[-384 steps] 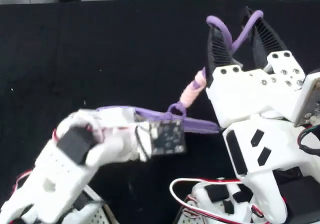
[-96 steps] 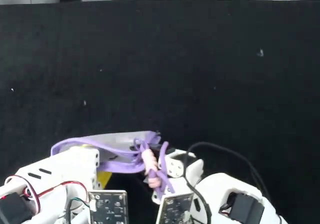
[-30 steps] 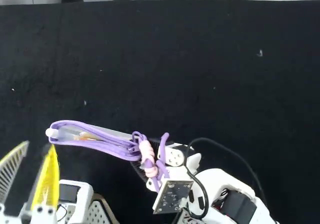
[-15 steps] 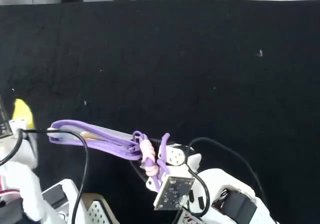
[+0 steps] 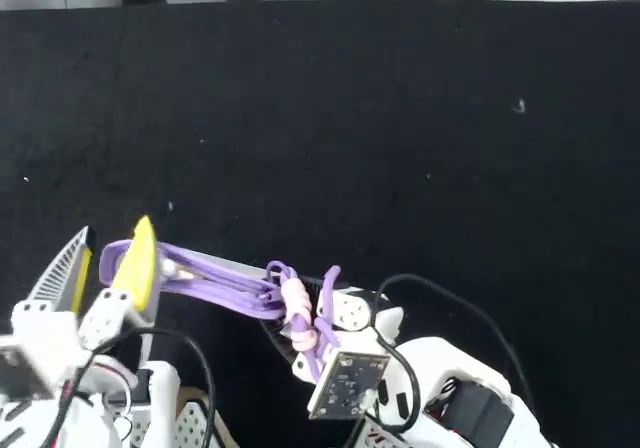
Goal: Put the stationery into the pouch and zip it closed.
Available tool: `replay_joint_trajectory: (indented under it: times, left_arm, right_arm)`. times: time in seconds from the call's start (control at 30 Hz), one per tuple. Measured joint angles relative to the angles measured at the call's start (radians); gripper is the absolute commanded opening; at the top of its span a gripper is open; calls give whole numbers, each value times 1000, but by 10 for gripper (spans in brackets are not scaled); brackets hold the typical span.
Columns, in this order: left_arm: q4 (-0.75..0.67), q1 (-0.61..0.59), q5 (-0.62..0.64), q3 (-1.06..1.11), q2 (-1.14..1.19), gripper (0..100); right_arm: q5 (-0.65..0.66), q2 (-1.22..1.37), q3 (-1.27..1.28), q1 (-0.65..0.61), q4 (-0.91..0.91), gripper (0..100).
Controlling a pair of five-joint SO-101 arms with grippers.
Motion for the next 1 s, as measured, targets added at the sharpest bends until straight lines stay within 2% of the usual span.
replay_joint_trajectory:
  times: [0.3,0.47,0.6,0.67,0.73,0.8,1.0]
  left_arm:
    - [-100,199,6,132,49,221]
    - [-126,417,5,138,49,221]
    - [-126,623,-89,172,48,217]
    - [-126,644,-144,172,48,217]
    - [-129,601,-144,172,48,216]
    - [-158,489,-104,173,48,216]
    - [-249,37,-18,161,80,216]
  right_arm:
    - [0,0,0,5,6,11]
    - [0,0,0,14,6,11]
    - [-20,0,21,60,-21,11]
    - [-29,0,21,77,-23,11]
    - [-34,0,23,84,-25,11]
    - [-37,0,23,81,-29,11]
    - [-41,0,25,80,-41,11]
